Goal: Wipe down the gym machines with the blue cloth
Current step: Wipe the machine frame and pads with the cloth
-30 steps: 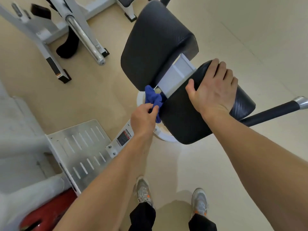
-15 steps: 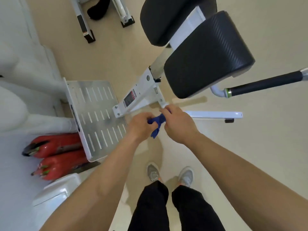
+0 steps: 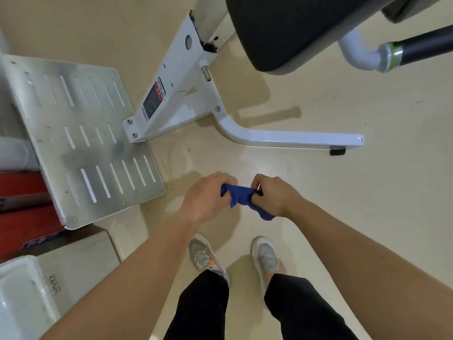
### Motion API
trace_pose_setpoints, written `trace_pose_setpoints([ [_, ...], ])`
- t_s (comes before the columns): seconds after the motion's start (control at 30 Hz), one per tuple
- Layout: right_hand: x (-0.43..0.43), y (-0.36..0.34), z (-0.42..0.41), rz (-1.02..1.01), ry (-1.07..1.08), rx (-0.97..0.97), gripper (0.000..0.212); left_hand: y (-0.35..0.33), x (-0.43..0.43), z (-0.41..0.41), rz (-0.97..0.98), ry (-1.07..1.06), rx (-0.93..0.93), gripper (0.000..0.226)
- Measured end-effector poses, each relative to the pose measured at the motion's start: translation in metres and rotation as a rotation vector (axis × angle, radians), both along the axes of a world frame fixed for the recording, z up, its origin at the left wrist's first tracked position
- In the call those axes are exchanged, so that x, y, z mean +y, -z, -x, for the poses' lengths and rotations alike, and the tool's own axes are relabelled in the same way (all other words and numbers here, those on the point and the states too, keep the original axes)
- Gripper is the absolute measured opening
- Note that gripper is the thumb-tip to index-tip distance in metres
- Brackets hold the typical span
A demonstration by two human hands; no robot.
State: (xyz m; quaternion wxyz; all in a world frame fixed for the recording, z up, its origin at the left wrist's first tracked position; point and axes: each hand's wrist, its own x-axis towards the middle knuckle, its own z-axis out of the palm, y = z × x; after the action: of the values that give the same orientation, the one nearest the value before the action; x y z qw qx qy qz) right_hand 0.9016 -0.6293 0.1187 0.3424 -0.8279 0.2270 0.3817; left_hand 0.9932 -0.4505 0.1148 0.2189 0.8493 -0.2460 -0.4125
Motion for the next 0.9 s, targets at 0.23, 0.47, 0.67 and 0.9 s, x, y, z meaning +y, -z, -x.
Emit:
trace_pose_setpoints([
  [0.23, -0.024, 0.097, 0.005, -0.103, 0.141, -0.054, 0.012, 0.104, -0.033, -0.016, 0.009, 0.032, -0.074, 0.015],
  [0.47, -0.077, 0.189, -0.097, 0.145, 0.032, -0.537, 0.025, 0.196, -0.088, -0.09, 0.203, -0.273, -0.657, 0.02],
  [0.67, -0.095, 0.286, -0.131, 0.384, -0.252, -0.703, 0.027, 0.291, -0.083, -0.118, 0.14, 0.016, -0.963, 0.022],
  [0.9, -0.094, 0.345, -0.13, 0.506, -0.227, -0.914, 0.027, 0.348, -0.073, -0.119, 0.296, 0.15, -0.906, 0.03],
])
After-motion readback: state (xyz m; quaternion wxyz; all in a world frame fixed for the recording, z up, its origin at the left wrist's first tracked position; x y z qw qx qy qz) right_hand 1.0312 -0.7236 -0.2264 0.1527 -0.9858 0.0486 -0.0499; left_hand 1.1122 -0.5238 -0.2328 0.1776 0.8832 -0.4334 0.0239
